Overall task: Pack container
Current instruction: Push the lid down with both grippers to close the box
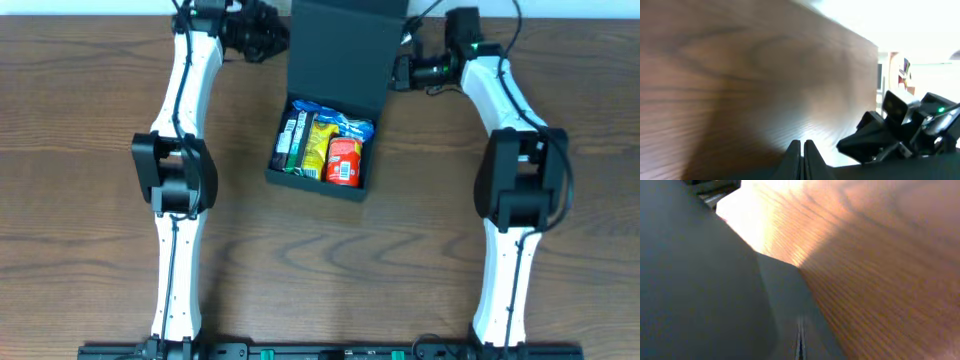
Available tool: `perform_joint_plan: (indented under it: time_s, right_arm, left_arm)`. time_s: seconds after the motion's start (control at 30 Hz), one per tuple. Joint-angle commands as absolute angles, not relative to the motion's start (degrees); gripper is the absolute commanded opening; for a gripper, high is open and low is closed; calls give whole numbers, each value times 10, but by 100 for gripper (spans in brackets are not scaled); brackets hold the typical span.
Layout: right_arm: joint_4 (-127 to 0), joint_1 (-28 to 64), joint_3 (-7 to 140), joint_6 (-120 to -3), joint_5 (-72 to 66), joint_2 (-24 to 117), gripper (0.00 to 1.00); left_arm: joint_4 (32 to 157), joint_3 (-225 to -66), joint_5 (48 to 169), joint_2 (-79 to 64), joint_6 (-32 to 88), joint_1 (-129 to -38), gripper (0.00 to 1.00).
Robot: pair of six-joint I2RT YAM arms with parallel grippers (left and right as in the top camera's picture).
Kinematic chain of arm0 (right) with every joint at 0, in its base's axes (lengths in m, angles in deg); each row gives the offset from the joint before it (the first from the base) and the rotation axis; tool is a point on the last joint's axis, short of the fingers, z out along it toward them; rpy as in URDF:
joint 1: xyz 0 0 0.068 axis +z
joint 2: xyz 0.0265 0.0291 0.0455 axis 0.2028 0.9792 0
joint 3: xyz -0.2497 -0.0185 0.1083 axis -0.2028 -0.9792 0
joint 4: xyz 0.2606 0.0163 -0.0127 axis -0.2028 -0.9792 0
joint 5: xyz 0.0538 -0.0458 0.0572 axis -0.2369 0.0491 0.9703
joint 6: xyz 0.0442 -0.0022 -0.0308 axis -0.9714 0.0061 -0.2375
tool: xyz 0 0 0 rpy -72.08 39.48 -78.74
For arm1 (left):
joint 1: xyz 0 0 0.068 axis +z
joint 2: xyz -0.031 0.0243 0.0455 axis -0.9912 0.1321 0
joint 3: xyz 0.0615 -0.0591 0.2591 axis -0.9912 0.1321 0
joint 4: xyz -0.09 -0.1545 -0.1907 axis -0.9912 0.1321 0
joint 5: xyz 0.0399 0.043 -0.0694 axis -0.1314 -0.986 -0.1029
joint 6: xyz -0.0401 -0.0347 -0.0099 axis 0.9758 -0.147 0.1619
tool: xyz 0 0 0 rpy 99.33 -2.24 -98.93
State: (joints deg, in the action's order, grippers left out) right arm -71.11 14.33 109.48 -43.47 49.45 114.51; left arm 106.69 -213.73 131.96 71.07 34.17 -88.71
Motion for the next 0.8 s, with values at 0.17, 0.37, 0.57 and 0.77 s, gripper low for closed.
perform_joint_plan:
  time_s: [0.17,0.37,0.57,0.77]
  right_arm:
    - [-774,148,1111,-351,517,1024,2]
    - [-873,161,1111,-287,496,1004,1]
    - [-975,187,1111,-227,412,985,2]
    - [-1014,193,1111,-214,376,955,2]
  left_arm:
    - [1244,-2286,1342,712,155,-908,6]
    - [1360,-2354,1336,712,46,-912,6]
    - [1460,-2394,1269,712,-13,-910,6]
    - [1519,-2425,1160,705,-25,-909,6]
